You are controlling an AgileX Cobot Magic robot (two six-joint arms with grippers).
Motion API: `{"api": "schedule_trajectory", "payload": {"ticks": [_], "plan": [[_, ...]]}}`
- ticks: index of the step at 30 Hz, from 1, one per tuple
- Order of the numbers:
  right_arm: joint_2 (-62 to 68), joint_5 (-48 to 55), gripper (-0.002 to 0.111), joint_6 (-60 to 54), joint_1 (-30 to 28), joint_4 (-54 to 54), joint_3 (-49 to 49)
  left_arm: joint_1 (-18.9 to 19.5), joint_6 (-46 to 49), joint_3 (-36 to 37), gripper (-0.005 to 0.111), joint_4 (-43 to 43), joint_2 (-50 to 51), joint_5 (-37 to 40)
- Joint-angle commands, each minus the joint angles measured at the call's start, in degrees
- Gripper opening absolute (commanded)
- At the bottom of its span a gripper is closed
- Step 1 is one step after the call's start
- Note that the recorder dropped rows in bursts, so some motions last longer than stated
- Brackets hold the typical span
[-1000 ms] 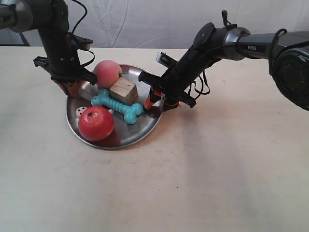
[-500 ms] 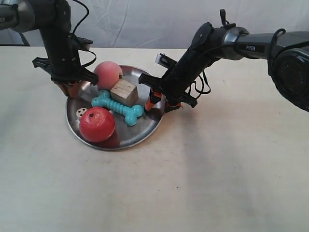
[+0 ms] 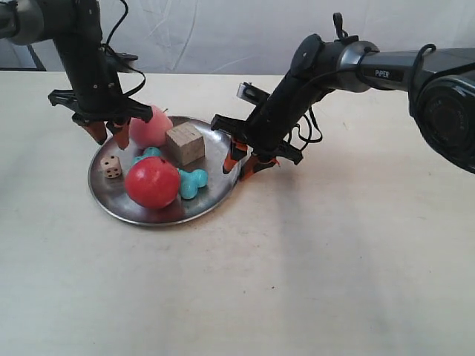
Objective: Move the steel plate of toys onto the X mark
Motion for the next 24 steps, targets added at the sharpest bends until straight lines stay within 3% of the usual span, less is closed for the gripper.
{"api": "schedule_trajectory", "payload": {"ticks": [1,10,12,14,16,17,21,24], "plan": [[-1.8,-0.8,0.036,1.0,0.2,-8.5,0.1,0.0,-0.3,-0.4,0.041,2.7,-1.3,0.4],[-10.7,-3.3,0.036,1.8,-4.1,-12.3,0.1,0.1,-0.5,-0.4,0.041,7.6,-6.5,0.4],[-12.7,-2.5,0.036,1.8,-5.0,-13.8,0.1,0.1,-1.2,-0.4,0.035,8.1,-8.3,0.4],[-15.0,-1.7,0.027,-0.1,-5.4,-17.4,0.1,0.1,-3.5,-0.4,0.022,8.5,-10.6,0.4],[-19.9,-1.6,0.000,-0.1,-5.4,-23.6,1.3,0.1,-4.3,-0.2,0.003,7.0,-15.3,0.4],[-22.8,-1.6,0.000,-0.3,-5.4,-24.1,2.6,0.1,-4.3,0.8,0.000,5.7,-17.9,-1.1],[-39.0,-7.8,0.000,-2.9,-4.7,-23.9,15.7,0.0,-3.9,12.1,0.000,1.9,-34.8,-11.7],[-57.8,-19.6,0.000,-4.0,-1.5,-24.1,36.0,0.0,1.3,29.5,0.000,-4.3,-53.1,-25.5]]}}
